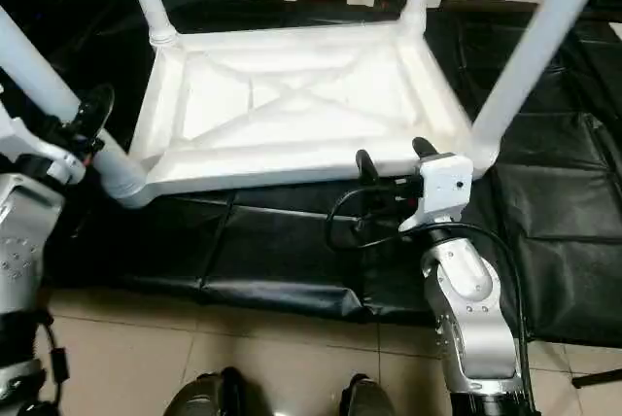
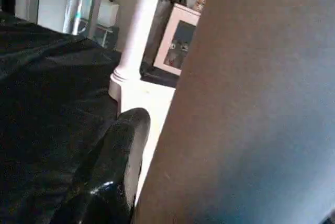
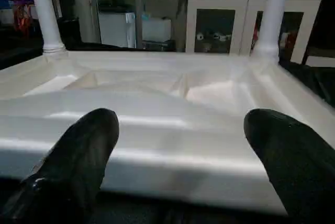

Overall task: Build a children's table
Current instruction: Flip table

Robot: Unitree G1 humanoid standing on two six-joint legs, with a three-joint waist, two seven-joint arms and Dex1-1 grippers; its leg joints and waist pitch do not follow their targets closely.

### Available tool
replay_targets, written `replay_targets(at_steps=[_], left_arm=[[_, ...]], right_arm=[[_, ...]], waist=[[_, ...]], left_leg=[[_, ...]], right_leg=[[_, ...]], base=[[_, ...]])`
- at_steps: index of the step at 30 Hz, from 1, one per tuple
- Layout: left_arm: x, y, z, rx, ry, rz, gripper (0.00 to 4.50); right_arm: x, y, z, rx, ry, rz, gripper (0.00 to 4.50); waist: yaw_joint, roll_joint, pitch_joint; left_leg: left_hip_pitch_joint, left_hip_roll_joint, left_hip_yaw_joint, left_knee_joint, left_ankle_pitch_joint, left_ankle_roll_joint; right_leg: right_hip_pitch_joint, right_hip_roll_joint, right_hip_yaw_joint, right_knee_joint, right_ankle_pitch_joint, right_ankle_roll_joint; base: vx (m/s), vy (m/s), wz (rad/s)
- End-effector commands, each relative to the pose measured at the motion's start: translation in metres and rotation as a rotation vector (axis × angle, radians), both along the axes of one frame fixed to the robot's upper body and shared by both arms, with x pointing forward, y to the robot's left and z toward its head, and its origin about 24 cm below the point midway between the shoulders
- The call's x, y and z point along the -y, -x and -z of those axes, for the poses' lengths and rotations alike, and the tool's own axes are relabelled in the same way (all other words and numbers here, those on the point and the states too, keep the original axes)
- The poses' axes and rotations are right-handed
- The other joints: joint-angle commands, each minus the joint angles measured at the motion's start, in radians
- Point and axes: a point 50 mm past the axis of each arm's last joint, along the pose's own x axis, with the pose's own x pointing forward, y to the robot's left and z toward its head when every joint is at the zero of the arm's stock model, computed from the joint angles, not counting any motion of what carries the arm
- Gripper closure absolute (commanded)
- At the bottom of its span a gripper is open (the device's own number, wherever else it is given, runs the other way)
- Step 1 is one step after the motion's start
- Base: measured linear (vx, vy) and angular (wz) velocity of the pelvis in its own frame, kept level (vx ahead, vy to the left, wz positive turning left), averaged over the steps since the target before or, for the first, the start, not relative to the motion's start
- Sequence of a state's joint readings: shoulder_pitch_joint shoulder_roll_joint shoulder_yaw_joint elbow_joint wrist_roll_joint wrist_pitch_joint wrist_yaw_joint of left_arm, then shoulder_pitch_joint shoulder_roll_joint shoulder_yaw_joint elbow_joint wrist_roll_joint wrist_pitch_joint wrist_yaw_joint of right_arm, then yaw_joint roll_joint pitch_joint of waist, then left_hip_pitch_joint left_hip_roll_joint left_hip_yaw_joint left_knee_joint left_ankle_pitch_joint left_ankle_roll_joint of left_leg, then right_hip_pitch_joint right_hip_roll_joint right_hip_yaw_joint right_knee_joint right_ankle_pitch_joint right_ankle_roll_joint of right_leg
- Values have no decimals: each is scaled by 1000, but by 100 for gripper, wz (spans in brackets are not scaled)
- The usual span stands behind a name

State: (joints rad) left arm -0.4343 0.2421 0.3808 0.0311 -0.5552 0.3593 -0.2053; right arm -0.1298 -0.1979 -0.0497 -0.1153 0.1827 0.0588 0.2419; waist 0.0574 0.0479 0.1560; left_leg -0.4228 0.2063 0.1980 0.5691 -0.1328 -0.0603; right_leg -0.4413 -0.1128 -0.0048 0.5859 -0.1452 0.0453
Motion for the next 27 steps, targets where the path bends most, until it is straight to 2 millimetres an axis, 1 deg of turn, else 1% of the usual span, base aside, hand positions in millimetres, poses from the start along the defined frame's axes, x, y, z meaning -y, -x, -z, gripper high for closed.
replay_targets(at_steps=[1,2,5,7,8,9,10,11,13,14,15,16,17,18,19,21,22,24,26,27], left_arm=[[5,-3,-10,77,214,52,228],[6,-4,-10,79,243,56,228],[8,-5,-10,80,286,66,228],[10,-5,-10,82,292,81,228],[16,-5,-11,92,320,127,228],[19,-6,-11,92,344,142,228],[19,-6,-11,92,344,142,228],[20,-6,-11,90,359,149,228],[26,-8,-10,82,400,175,228],[28,-8,-10,79,413,184,228],[31,-9,-9,76,447,197,228],[31,-9,-9,76,447,197,228],[36,-11,-8,68,510,224,228],[38,-11,-7,65,522,231,228],[45,-13,-3,45,589,262,228],[47,-14,-1,38,608,269,228],[53,-14,3,22,653,300,228],[61,-14,8,5,679,326,228],[62,-14,8,3,677,327,228],[66,-15,9,-6,673,333,228]], right_arm=[[-2,3,-4,23,4,-1,10],[-2,4,-3,23,5,-3,10],[-3,4,-3,24,5,-5,10],[-3,5,-3,23,4,-6,10],[-4,5,-2,21,3,-9,10],[-5,5,-2,21,3,-10,10],[-5,5,-2,21,3,-10,10],[-5,5,-2,21,3,-11,10],[-5,5,-2,21,4,-11,10],[-5,5,-2,21,5,-11,10],[-5,5,-2,21,6,-12,10],[-5,5,-2,21,6,-12,10],[-5,5,-2,21,8,-12,10],[-5,5,-2,21,9,-12,10],[-5,5,-2,22,11,-12,10],[-5,5,-2,22,11,-11,10],[-4,6,-3,24,13,-11,10],[-4,6,-3,27,14,-10,10],[-4,6,-4,30,14,-11,10],[-5,5,-6,40,13,-12,10]], waist=[[-5,-6,-83],[-5,-7,-84],[-4,-4,-90],[-3,-4,-93],[-3,-6,-95],[-1,-4,-98],[0,-2,-98],[-1,-3,-95],[0,-2,-92],[0,-2,-91],[-1,-5,-90],[0,-4,-91],[1,-2,-91],[2,-3,-90],[4,-4,-90],[6,-6,-89],[7,-6,-91],[7,-7,-90],[8,-8,-92],[7,-8,-92]], left_leg=[[33,-10,0,-61,-282,16],[32,-10,0,-60,-276,19],[31,-10,1,-54,-222,40],[28,-11,1,-50,-178,60],[28,-12,2,-48,-167,66],[28,-11,1,-44,-136,80],[27,-10,2,-43,-120,92],[25,-10,2,-44,-133,97],[28,-9,3,-45,-165,93],[28,-9,4,-46,-176,89],[28,-9,4,-47,-190,86],[29,-8,4,-46,-190,84],[29,-8,4,-46,-188,84],[30,-8,5,-46,-191,82],[31,-8,6,-46,-200,79],[29,-9,7,-46,-209,76],[27,-10,6,-46,-204,76],[25,-9,6,-47,-209,77],[24,-10,6,-45,-207,80],[23,-10,5,-46,-204,83]], right_leg=[[37,15,-2,-59,-207,-141],[38,14,-3,-58,-203,-143],[40,15,-4,-52,-137,-164],[43,17,-5,-45,-74,-184],[44,17,-6,-43,-59,-189],[44,18,-6,-39,-15,-201],[42,20,-7,-37,10,-212],[44,19,-8,-38,-4,-214],[43,16,-7,-42,-44,-212],[42,16,-7,-43,-59,-210],[43,15,-7,-45,-80,-203],[41,15,-6,-45,-87,-199],[41,15,-6,-46,-88,-197],[40,16,-6,-46,-91,-197],[38,16,-6,-47,-104,-194],[39,15,-6,-50,-122,-190],[40,13,-6,-48,-122,-188],[40,13,-7,-51,-131,-186],[41,13,-7,-51,-130,-181],[42,13,-8,-51,-129,-176]], base=[[0,0,0],[0,0,0],[0,0,0],[0,0,0],[0,0,0],[0,0,0],[0,0,0],[0,0,0],[0,0,0],[0,0,0],[0,0,0],[0,0,0],[0,0,0],[0,0,0],[0,0,0],[0,0,0],[0,0,0],[0,0,0],[0,0,0],[0,0,0]])
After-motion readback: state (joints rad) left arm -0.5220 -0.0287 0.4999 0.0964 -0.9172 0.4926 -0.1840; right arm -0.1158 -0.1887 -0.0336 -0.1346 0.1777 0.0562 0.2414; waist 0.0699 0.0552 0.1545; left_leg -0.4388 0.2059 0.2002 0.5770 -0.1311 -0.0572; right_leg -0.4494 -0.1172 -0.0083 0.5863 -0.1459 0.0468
